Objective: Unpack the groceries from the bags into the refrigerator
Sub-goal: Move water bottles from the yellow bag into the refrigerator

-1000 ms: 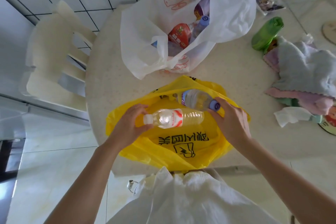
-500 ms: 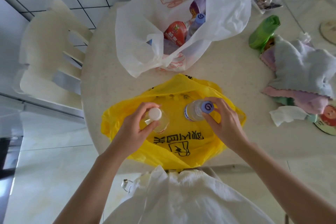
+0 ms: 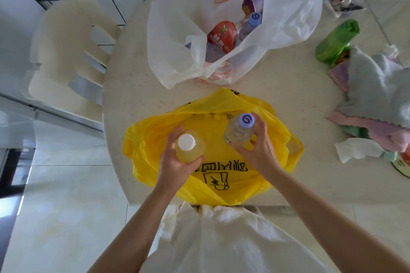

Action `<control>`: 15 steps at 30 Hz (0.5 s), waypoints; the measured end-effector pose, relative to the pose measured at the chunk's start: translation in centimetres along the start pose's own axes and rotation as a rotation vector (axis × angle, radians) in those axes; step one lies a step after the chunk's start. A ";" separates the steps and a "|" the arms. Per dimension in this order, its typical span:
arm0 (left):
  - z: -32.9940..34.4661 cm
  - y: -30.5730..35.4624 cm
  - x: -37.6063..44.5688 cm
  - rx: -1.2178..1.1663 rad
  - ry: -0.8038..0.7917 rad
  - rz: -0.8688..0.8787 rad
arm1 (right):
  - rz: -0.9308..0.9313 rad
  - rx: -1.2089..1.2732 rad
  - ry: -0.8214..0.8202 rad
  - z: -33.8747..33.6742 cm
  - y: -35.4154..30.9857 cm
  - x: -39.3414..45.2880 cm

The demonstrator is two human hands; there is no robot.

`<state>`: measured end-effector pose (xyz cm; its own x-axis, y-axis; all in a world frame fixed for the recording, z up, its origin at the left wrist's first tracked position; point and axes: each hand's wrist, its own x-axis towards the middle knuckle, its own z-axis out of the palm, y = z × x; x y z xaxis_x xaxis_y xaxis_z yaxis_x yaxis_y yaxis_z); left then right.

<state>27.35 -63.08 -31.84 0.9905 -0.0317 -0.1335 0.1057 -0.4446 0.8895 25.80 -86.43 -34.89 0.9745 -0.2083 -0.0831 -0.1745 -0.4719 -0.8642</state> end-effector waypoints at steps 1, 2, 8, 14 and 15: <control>0.5 -0.2 -0.2 -0.006 0.026 -0.020 | 0.031 0.005 -0.005 0.1 0.5 -0.1; 0.8 -0.5 -0.4 -0.010 0.046 -0.041 | 0.053 0.010 -0.009 0.2 0.9 -0.1; 2.3 -2.2 -0.9 0.017 0.157 -0.122 | 0.111 0.040 -0.012 0.9 1.0 0.8; 2.0 -1.0 -1.7 -0.050 0.186 -0.122 | 0.085 -0.036 0.036 0.4 0.4 0.8; 1.7 -0.7 -2.2 -0.053 0.193 -0.110 | 0.084 -0.040 0.052 0.4 -0.1 0.3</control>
<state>24.96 -64.19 -32.93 0.9707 0.1882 -0.1491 0.2130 -0.3880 0.8967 26.16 -86.14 -34.99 0.9478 -0.2921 -0.1279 -0.2619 -0.4842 -0.8349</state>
